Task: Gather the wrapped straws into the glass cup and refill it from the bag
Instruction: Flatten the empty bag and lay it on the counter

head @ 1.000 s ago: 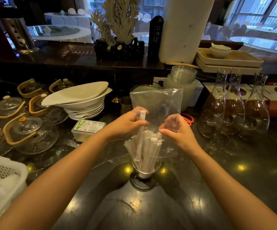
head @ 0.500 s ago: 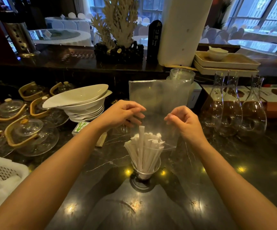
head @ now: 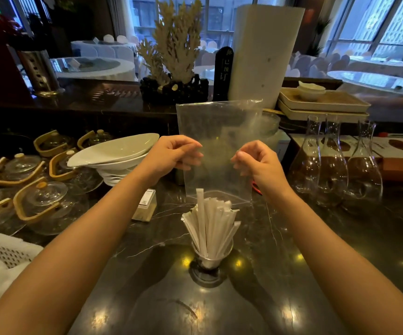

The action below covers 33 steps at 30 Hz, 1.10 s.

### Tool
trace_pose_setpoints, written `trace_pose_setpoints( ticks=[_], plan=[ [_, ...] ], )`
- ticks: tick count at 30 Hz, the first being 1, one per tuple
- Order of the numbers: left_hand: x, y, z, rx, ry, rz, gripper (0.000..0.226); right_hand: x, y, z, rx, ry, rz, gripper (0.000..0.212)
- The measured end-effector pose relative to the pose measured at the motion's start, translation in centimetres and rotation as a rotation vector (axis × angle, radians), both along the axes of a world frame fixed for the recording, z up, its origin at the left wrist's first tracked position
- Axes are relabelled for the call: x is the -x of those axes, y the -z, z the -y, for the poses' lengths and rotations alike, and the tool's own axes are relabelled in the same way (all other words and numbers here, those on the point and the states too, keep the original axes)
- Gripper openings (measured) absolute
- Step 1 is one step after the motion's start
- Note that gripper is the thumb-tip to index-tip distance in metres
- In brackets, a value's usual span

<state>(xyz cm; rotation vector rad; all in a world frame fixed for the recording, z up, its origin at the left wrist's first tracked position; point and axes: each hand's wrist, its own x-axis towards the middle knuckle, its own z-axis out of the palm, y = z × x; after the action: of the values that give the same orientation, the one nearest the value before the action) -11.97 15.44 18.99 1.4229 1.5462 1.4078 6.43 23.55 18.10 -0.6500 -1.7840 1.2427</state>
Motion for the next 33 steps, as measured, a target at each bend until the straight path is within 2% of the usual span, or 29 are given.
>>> trace_pose_setpoints(
  ticks=[11,16,19,21,25,28,30,33],
  plan=[
    [0.4,-2.7,-0.7,-0.089,-0.049,0.063,0.018,1.0,-2.8,-1.6,-0.035,0.0,-0.038,0.017],
    [0.4,-3.5,-1.2,-0.143,-0.119,0.268,0.018,1.0,-3.5,-2.9,0.172,-0.115,-0.046,0.007],
    [0.4,-3.6,-1.7,-0.157,-0.196,0.373,0.018,0.6,-2.7,-3.6,0.334,-0.197,-0.013,0.011],
    [0.3,-3.4,-2.0,-0.165,-0.249,0.427,0.018,0.5,-1.9,-3.8,0.463,-0.245,-0.047,0.019],
    [-0.4,-2.4,-2.9,-0.201,-0.392,0.572,0.02,1.4,-0.2,-3.2,0.704,-0.33,-0.168,0.05],
    [-1.1,-1.1,-3.8,-0.211,-0.491,0.619,0.018,2.6,0.4,-2.5,0.743,-0.339,-0.194,0.045],
    [-1.5,-0.2,-4.1,-0.21,-0.496,0.634,0.016,3.4,0.6,-2.3,0.715,-0.256,-0.187,0.033],
    [-1.3,1.0,-4.2,-0.227,-0.438,0.686,0.014,3.8,0.5,-2.6,0.656,-0.109,-0.214,0.029]
  ],
)
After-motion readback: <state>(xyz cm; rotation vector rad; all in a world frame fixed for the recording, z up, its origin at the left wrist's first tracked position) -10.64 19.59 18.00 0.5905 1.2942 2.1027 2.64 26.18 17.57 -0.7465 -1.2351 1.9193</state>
